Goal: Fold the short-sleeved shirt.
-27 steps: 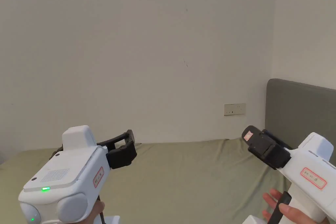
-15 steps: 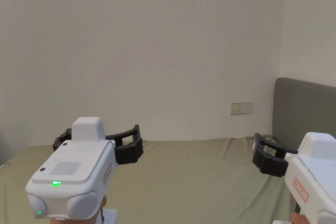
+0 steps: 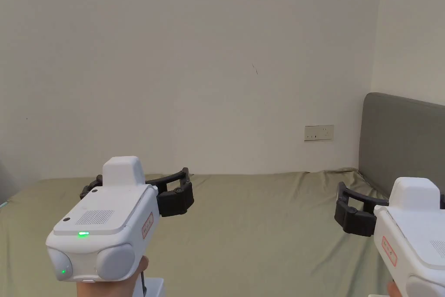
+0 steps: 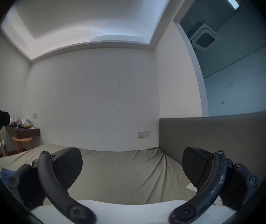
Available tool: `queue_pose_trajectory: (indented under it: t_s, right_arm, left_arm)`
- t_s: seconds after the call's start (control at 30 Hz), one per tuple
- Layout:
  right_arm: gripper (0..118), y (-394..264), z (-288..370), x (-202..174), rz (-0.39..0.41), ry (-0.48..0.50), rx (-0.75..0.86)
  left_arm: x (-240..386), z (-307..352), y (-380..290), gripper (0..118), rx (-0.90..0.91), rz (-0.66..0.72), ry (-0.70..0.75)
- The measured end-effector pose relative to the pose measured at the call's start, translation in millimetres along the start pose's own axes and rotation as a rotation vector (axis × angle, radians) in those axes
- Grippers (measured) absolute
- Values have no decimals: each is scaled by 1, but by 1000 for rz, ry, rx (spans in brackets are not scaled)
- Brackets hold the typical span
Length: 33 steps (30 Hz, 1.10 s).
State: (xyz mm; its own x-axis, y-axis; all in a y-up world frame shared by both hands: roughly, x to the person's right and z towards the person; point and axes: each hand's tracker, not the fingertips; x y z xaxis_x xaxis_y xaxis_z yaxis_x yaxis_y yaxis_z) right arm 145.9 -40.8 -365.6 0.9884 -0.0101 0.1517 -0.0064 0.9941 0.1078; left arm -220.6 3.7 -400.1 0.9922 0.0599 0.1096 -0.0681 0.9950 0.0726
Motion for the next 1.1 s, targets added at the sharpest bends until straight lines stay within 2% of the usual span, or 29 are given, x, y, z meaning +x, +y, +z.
queue_pose_trajectory:
  t_s: [0.03, 0.07, 0.13, 0.2, 0.23, 0.27, 0.3, 0.33, 0.43, 0.5, 0.6, 0.63, 0.7, 0.77, 0.87, 1.1]
  right_arm:
    - [118, 0, -2, -1, 10, -9, -5]
    - [118, 2, -4, -4, 79, -59, -23]
    - [118, 4, -4, -13, 218, -63, 15]
    - [118, 5, -1, -35, 458, -102, 65]
    - [118, 2, 2, -47, 595, -89, 127]
    - [118, -1, 5, -56, 679, -75, 171]
    - [118, -3, 7, -57, 662, -29, 190]
    - [118, -2, 7, -56, 616, 12, 171]
    - [118, -3, 3, -50, 480, -8, 106]
    - [118, -4, -3, -43, 419, -2, 81]
    - [118, -3, -19, -34, 313, -22, -16]
    - [118, -3, -23, -30, 269, -18, -41]
    - [118, -2, -26, -24, 168, -32, -86]
    - [118, -2, -25, -19, 118, -47, -87]
    - [118, -2, -21, -14, 116, -39, -92]
    - [118, -7, -11, -8, 101, -54, -100]
  left_arm:
    - [-2, -1, 0, 118, -9, 16, -16]
    - [-3, -1, 0, 118, -17, 40, -20]
    - [-12, -2, 0, 118, -8, 184, -55]
    - [-36, -6, -9, 118, -29, 575, -125]
    - [-49, -10, -16, 118, -85, 775, -164]
    - [-57, -14, -25, 118, -133, 898, -145]
    - [-59, -18, -31, 118, -161, 912, -102]
    - [-58, -18, -33, 118, -170, 849, -70]
    - [-45, -10, -31, 118, -93, 524, 3]
    - [-33, -5, -26, 118, -49, 368, -16]
    - [-8, -2, -17, 118, 10, 15, 57]
    - [-4, -2, -17, 118, 33, -46, 68]
    - [-1, -2, -14, 118, 38, -53, 23]
    - [1, 0, -11, 118, 25, -43, -8]
    - [8, 1, -13, 118, 7, -91, -21]
    - [0, 0, -17, 118, -4, -15, -17]
